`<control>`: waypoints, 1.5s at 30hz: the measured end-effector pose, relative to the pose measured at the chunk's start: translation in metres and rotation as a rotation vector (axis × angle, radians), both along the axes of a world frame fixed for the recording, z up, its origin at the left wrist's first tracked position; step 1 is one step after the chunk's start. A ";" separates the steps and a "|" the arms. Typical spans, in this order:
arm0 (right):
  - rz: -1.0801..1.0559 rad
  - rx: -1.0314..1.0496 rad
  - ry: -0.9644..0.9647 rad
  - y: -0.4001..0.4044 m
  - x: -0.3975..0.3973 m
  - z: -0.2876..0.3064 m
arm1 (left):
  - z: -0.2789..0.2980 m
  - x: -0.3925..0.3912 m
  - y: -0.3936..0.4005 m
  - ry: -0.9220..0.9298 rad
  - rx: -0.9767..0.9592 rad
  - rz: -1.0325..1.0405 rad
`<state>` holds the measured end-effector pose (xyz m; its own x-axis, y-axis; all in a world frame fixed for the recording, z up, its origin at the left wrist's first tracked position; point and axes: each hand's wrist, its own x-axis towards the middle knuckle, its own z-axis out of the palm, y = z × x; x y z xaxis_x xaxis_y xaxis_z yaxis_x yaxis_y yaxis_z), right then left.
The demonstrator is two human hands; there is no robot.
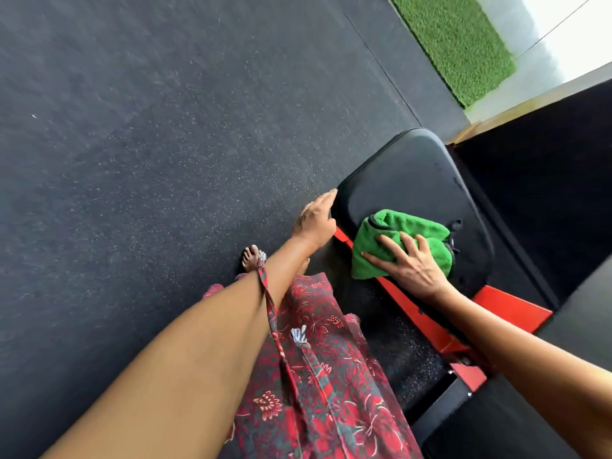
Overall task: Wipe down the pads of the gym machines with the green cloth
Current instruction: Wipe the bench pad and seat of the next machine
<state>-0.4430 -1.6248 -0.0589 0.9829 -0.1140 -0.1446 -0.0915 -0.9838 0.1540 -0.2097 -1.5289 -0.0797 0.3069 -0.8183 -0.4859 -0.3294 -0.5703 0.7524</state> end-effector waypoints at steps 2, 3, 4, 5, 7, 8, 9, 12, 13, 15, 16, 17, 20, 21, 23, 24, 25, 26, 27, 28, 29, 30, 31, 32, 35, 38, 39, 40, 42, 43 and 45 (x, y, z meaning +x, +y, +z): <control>-0.011 -0.005 -0.007 0.003 0.029 -0.005 | -0.001 -0.009 0.006 -0.041 0.003 -0.067; -0.024 0.000 -0.013 0.005 0.046 -0.007 | -0.002 -0.011 0.008 -0.064 0.000 -0.086; -0.042 0.014 -0.017 0.006 0.059 -0.009 | -0.003 -0.015 0.009 -0.092 0.000 -0.094; -0.057 0.025 -0.022 0.006 0.070 -0.009 | -0.003 -0.015 0.011 -0.128 0.001 -0.100; -0.059 0.038 -0.040 0.004 0.069 -0.010 | -0.003 -0.013 0.011 -0.212 0.003 -0.150; -0.045 0.045 -0.051 0.003 0.058 -0.012 | -0.004 -0.012 0.012 -0.245 0.000 -0.177; -0.039 0.051 -0.068 0.000 0.045 -0.013 | -0.003 -0.010 0.010 -0.266 -0.008 -0.200; -0.230 0.111 -0.093 -0.016 0.011 -0.009 | 0.000 -0.007 0.001 -0.268 -0.014 -0.289; -0.356 0.141 -0.088 -0.025 0.011 -0.006 | 0.002 -0.007 -0.004 -0.268 0.001 -0.321; -0.649 0.221 -0.096 -0.049 0.027 0.001 | 0.007 -0.009 -0.016 -0.278 0.048 -0.372; -0.796 0.260 -0.088 -0.062 0.040 0.004 | 0.008 -0.011 -0.021 -0.284 0.075 -0.380; -0.923 0.297 -0.073 -0.071 0.053 0.008 | 0.010 -0.014 -0.026 -0.291 0.105 -0.383; -0.986 0.293 -0.046 -0.061 0.090 0.009 | 0.015 -0.023 -0.036 -0.288 0.208 -0.341; -0.879 0.282 -0.062 -0.048 0.098 0.007 | 0.016 -0.026 -0.038 -0.285 0.244 -0.321; -0.665 0.285 -0.034 -0.030 0.102 0.001 | 0.020 -0.032 -0.042 -0.324 0.299 -0.314; -0.625 0.307 -0.014 -0.035 0.100 0.000 | 0.022 -0.035 -0.046 -0.362 0.306 -0.324; -0.613 0.324 -0.011 -0.047 0.098 -0.001 | 0.023 -0.035 -0.049 -0.404 0.290 -0.335; -0.631 0.317 -0.033 -0.059 0.096 -0.001 | 0.024 -0.033 -0.053 -0.449 0.253 -0.365; -0.695 0.304 -0.057 -0.072 0.093 0.000 | 0.024 -0.031 -0.060 -0.489 0.205 -0.422; -0.788 0.299 -0.066 -0.083 0.091 -0.001 | 0.025 -0.029 -0.067 -0.509 0.164 -0.482; -0.905 0.306 -0.076 -0.092 0.086 -0.003 | 0.025 -0.029 -0.075 -0.515 0.138 -0.531; -1.017 0.317 -0.092 -0.097 0.081 -0.003 | 0.026 -0.029 -0.081 -0.518 0.130 -0.561; -1.103 0.313 -0.105 -0.097 0.073 -0.005 | 0.026 -0.031 -0.087 -0.525 0.134 -0.578; -1.177 0.307 -0.115 -0.096 0.061 -0.005 | 0.026 -0.033 -0.092 -0.538 0.145 -0.594; -1.458 0.307 -0.151 -0.073 0.015 -0.009 | 0.023 -0.035 -0.094 -0.598 0.191 -0.625; -1.740 0.263 -0.216 -0.039 -0.017 -0.014 | 0.019 -0.036 -0.091 -0.623 0.172 -0.603; -1.809 0.261 -0.236 -0.034 -0.017 -0.016 | 0.018 -0.038 -0.090 -0.616 0.144 -0.583; -1.851 0.272 -0.247 -0.032 -0.012 -0.017 | 0.017 -0.039 -0.089 -0.610 0.108 -0.564; -1.836 0.289 -0.266 -0.032 0.008 -0.019 | 0.012 -0.041 -0.089 -0.620 0.007 -0.551; -1.770 0.267 -0.288 -0.030 0.021 -0.019 | 0.009 -0.041 -0.092 -0.614 -0.050 -0.543; -1.550 0.213 -0.331 -0.025 0.043 -0.022 | 0.003 -0.041 -0.102 -0.612 -0.156 -0.519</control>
